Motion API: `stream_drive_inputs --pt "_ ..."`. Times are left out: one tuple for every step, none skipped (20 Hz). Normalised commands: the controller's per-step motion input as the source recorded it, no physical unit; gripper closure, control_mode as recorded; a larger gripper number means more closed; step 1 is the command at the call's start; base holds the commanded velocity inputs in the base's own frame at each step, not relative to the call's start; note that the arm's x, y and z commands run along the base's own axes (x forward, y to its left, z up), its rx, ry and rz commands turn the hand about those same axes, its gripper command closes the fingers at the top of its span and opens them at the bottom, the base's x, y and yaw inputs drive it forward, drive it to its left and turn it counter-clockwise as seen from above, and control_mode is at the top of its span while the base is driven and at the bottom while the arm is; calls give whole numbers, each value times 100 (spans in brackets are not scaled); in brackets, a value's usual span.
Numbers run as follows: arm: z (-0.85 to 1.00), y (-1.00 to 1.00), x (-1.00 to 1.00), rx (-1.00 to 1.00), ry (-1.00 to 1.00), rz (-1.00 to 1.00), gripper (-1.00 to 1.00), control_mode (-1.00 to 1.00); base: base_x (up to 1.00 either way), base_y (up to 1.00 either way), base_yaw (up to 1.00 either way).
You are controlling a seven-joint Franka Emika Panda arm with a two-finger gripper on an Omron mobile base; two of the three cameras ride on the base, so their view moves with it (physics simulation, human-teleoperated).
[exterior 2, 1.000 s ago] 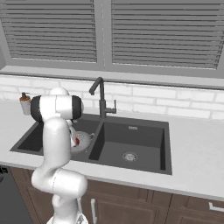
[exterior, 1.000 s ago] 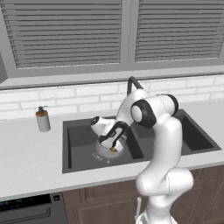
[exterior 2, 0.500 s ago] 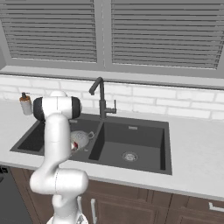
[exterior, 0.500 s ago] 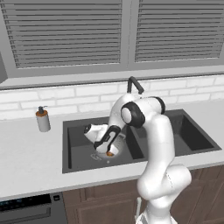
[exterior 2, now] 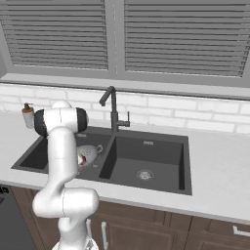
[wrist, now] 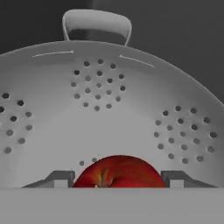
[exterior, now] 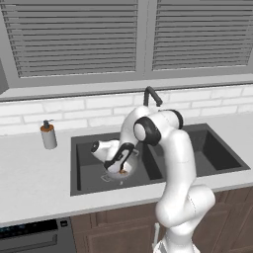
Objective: Put the colander in the sink, put the apple in the colander, and turn on the sink faucet and pour water over the colander.
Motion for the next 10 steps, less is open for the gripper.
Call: stream_drive_inputs --pt "0 -15 -20 10 -33 6 -100 -100 0 0 0" --pt "0 -14 -21 9 -33 6 -100 -100 0 0 0" --pt "0 -10 -14 7 -31 6 -100 -100 0 0 0" --pt "0 -7 -14 7 -31 7 -100 -100 0 0 0" --pt "0 0 -15 6 -30 7 -100 -100 0 0 0" --pt "0 0 -11 3 -26 8 -100 -100 0 0 0" --pt "0 0 -15 4 -25 8 -100 -100 0 0 0" --pt "0 0 -21 5 -24 8 -100 -100 0 0 0" --pt "0 0 -23 7 -21 7 -100 -100 0 0 0" --pt "0 0 -26 7 -20 8 -100 -100 0 0 0"
